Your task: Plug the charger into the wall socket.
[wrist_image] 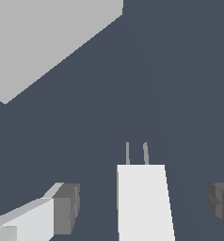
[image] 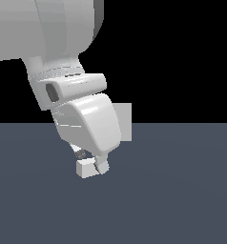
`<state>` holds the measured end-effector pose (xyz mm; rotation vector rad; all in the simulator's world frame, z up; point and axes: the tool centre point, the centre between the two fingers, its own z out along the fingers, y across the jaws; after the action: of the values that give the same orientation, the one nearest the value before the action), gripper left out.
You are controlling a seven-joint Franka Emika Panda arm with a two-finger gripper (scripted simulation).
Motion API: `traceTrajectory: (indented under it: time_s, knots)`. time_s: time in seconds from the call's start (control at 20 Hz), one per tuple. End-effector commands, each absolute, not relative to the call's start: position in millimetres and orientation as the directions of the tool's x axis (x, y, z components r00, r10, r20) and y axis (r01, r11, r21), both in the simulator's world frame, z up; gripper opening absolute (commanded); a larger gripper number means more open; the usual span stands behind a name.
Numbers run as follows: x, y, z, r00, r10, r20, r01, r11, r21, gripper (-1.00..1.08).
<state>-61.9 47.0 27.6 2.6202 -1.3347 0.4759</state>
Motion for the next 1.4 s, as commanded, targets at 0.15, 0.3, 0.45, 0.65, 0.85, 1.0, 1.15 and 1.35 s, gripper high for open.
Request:
traceTrajectory:
  time_s: [0.15,0.3,0.45,0.65,0.85,1.0,1.15,1.35]
  knots:
    - [-62,47,13,0.550,-0.758,0.352,-0.809,-0.587,0.000,1.00]
    - [-62,47,11,0.550,-0.758,0.352,-0.809,-0.587,0.000,-1.00]
    - [-62,47,11,0.550,-0.758,0.352,-0.809,-0.587,0.000,-1.00]
    - [-62,47,11,0.550,-0.758,0.352,-0.809,-0.587,0.000,-1.00]
    - [-62,47,12,0.549,-0.758,0.352,-0.810,-0.587,0.000,-1.00]
    - [-62,46,13,0.558,-0.751,0.352,-0.802,-0.597,-0.001,-1.00]
    - [-62,45,16,0.579,-0.735,0.352,-0.786,-0.619,-0.001,-1.00]
    - [-62,42,22,0.621,-0.700,0.353,-0.748,-0.664,-0.001,-1.00]
